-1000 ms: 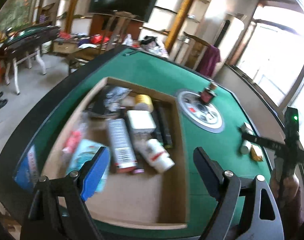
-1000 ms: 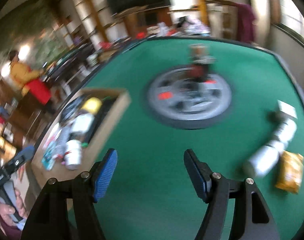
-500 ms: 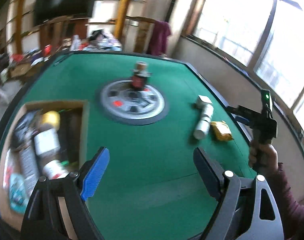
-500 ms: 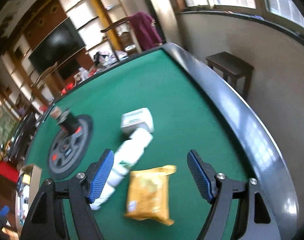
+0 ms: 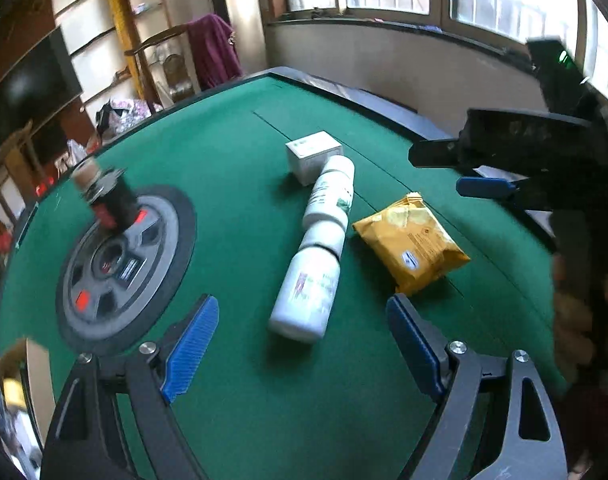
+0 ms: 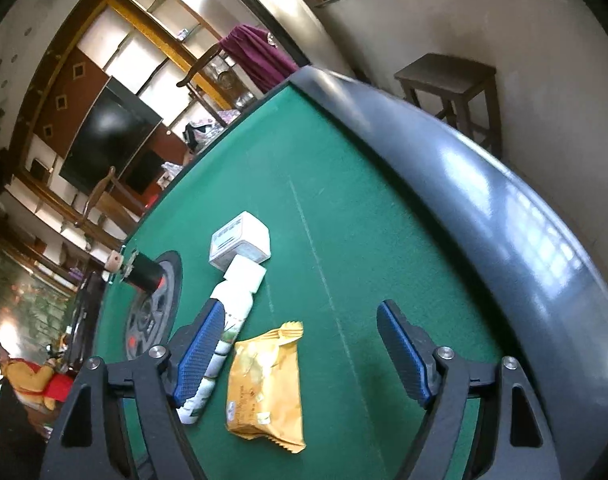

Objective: Organize objects
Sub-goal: 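Withdraw both grippers from the box toward the white bottles on the felt, then grasp the white bottle with the left gripper, then lift the white bottle with left while right grasps the green-label white bottle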

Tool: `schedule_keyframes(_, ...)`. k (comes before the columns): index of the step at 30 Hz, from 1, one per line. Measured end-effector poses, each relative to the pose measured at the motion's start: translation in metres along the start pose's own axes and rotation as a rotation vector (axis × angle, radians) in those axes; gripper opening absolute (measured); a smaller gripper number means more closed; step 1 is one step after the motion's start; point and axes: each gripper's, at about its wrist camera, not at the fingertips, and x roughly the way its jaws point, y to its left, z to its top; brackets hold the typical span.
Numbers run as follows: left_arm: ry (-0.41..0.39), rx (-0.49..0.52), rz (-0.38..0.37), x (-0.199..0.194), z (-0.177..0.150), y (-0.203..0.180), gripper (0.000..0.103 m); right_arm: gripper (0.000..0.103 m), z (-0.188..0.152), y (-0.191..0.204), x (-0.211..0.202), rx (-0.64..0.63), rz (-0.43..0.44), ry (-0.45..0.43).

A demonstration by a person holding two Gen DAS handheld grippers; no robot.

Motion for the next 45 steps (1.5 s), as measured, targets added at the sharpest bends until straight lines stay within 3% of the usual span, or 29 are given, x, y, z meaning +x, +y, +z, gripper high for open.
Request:
schedule_keyframes(5,0.031,-0.017,-0.022,0.028,0.006,0.004,0.084,0.083,-0.001,0.003,0.003,-0.003,0.026,0.012)
schedule_keyframes(8,0.052,-0.035,-0.049,0.04,0.007,0.007,0.064,0.084,-0.002,0.005,0.005,-0.002,0.034,0.02)
schedule_keyframes(10,0.075,-0.039,-0.061,0.047,0.006,0.008,0.04,0.084,-0.003,0.004,0.007,0.0,0.034,0.025)
schedule_keyframes(12,0.07,-0.045,-0.08,0.048,0.005,0.008,0.033,0.084,-0.004,0.004,0.008,0.0,0.031,0.029)
schedule_keyframes(19,0.044,-0.092,-0.075,0.04,-0.001,0.016,0.033,0.084,-0.007,0.005,0.014,-0.014,0.013,0.044)
schedule_keyframes(27,-0.025,-0.217,-0.099,-0.013,-0.013,0.045,0.033,0.084,-0.011,0.007,0.021,-0.04,-0.021,0.053)
schedule_keyframes(31,-0.061,-0.264,-0.117,-0.05,-0.036,0.053,0.033,0.084,-0.011,0.005,0.021,-0.052,-0.049,0.044)
schedule_keyframes(36,-0.107,-0.304,-0.086,-0.087,-0.058,0.068,0.033,0.084,-0.013,0.007,0.021,-0.077,-0.07,0.036)
schedule_keyframes(45,-0.158,-0.396,-0.082,-0.129,-0.101,0.095,0.034,0.085,-0.024,0.021,0.024,-0.193,-0.159,0.015)
